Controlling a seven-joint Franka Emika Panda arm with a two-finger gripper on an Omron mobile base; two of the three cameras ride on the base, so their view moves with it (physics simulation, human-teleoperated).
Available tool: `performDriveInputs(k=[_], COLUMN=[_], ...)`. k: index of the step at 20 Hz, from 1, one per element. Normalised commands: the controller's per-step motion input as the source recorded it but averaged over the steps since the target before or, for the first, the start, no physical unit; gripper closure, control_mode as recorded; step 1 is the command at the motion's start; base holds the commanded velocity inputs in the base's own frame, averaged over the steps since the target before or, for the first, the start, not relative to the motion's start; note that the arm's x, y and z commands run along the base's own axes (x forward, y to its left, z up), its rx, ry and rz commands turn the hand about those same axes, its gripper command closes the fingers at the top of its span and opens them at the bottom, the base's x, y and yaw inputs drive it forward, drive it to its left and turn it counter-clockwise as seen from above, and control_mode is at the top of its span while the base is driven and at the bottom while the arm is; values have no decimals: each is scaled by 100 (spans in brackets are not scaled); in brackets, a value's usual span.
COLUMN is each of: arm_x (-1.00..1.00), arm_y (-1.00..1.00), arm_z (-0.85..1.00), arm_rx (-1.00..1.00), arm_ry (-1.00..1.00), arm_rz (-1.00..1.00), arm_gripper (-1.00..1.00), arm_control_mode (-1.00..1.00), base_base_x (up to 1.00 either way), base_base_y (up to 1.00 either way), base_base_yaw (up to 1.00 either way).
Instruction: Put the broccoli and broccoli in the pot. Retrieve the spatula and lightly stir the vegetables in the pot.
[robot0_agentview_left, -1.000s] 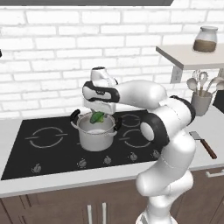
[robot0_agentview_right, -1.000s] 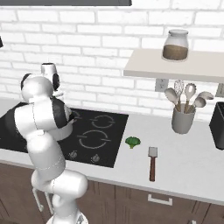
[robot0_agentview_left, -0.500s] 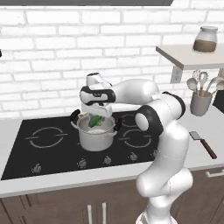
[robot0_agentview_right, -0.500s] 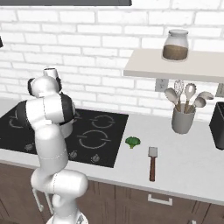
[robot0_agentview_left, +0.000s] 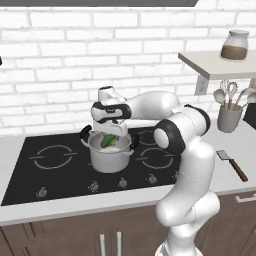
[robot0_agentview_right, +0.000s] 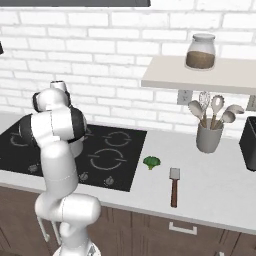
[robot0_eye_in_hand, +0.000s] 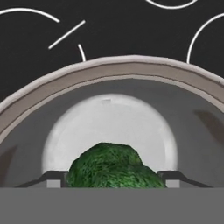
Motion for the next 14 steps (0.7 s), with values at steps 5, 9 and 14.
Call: performDriveInputs(k=[5, 9, 14], arm_x=[-1, -10, -72], arm_y=[-1, -13, -49], arm_z=[41, 71, 62], arm_rx=[0, 0, 0], arm_ry=[-3, -10, -19], arm_rz=[0, 0, 0], arm_gripper=[-100, -100, -100], arm_control_mode=[-100, -100, -100], base_base_x=[0, 0, 0], base_base_y=[0, 0, 0], base_base_yaw=[0, 0, 0])
